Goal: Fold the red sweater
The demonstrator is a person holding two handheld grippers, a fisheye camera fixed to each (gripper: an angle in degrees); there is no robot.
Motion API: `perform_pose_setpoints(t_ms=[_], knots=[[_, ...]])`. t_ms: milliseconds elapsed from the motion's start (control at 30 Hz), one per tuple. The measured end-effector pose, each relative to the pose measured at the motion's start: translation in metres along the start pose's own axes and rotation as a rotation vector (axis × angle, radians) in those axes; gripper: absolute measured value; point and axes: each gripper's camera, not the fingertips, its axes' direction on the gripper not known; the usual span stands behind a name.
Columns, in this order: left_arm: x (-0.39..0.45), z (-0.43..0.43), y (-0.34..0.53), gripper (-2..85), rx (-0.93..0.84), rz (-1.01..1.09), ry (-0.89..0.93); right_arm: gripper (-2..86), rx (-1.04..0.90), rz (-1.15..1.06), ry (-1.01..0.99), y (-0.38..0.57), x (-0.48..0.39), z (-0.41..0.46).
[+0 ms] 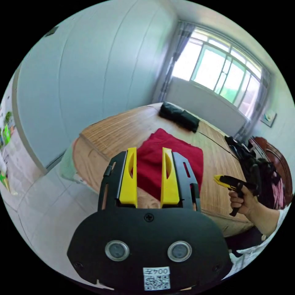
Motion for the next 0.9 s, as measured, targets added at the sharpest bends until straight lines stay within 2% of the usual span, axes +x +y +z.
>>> perform_pose_setpoints(t_ms=[67,133,233,400,567,667,900], knots=[[0.061,0.033,-0.004,13.4,-0.044,0.130,0.038,9.4,0.005,0.008,-0.021,0.015,0.009,-0.010],[0.087,0.065,-0.006,13.7,-0.079,0.178,0.028,9.0,0.012,0.017,-0.025,0.023,0.014,-0.017],[0.103,0.124,-0.002,14.5,-0.248,0.205,0.050,8.9,0.032,0.011,-0.022,0.031,0.021,-0.028],[0.079,0.126,0.011,14.3,-0.147,0.125,0.115,11.9,-0.019,-0.002,-0.042,0.010,0.025,-0.009],[0.070,0.129,0.010,13.5,-0.114,0.117,0.114,13.7,-0.080,0.175,-0.199,-0.053,0.028,0.044],[0.067,0.133,0.007,13.3,-0.112,0.121,0.104,13.8,-0.148,0.233,-0.186,-0.073,0.020,0.073],[0.040,0.153,-0.018,13.2,-0.127,0.100,0.066,12.3,-0.139,0.244,-0.173,-0.099,-0.001,0.086]])
